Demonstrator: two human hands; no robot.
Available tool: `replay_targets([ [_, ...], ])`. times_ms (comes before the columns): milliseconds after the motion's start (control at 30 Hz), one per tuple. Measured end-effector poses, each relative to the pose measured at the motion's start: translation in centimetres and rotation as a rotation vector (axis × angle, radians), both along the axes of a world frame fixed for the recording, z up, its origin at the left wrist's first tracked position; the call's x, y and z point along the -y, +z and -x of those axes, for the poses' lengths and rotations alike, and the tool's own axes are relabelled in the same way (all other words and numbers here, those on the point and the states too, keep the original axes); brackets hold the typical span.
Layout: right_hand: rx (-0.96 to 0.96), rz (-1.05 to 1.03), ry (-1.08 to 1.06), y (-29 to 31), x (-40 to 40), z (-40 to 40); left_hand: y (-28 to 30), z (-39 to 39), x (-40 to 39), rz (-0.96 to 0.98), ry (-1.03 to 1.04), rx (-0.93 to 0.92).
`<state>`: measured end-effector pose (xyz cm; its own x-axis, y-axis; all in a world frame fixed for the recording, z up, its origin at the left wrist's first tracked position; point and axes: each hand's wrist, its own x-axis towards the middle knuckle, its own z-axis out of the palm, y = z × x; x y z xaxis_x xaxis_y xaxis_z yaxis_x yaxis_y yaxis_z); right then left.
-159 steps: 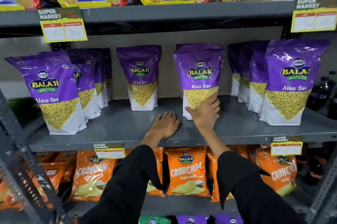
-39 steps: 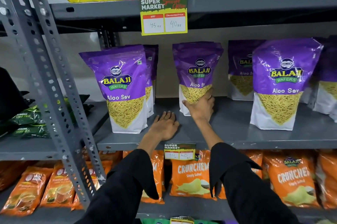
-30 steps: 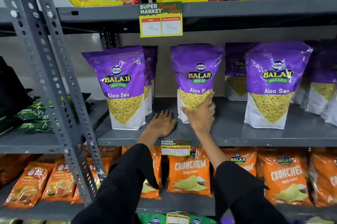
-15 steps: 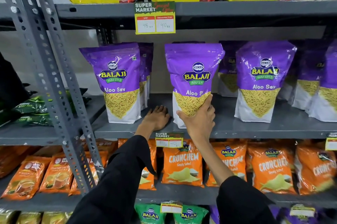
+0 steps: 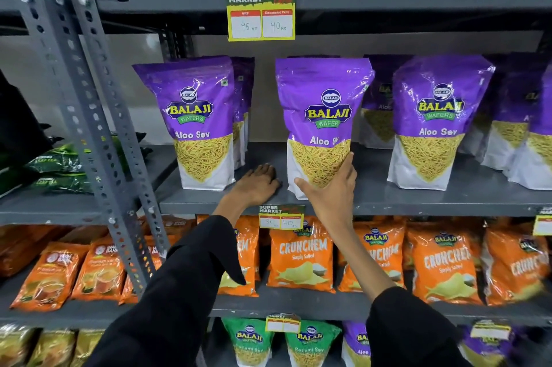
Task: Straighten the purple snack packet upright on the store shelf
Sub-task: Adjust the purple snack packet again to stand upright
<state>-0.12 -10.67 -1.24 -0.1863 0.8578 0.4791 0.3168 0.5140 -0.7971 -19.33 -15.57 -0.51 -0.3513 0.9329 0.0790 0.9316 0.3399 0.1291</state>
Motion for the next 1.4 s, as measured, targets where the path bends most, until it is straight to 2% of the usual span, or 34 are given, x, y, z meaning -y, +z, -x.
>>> replay_targets([
  [200,-0.038,-0.016,-0.053,-0.1,-0.1,1.0,0.3,-0.5,0.3,0.01,0.023,0.006],
  [1400,0.095,-0.104,-0.132,-0.2,-1.5,2.5,0.0,-0.3,0.3,0.012,0.005,-0.04],
])
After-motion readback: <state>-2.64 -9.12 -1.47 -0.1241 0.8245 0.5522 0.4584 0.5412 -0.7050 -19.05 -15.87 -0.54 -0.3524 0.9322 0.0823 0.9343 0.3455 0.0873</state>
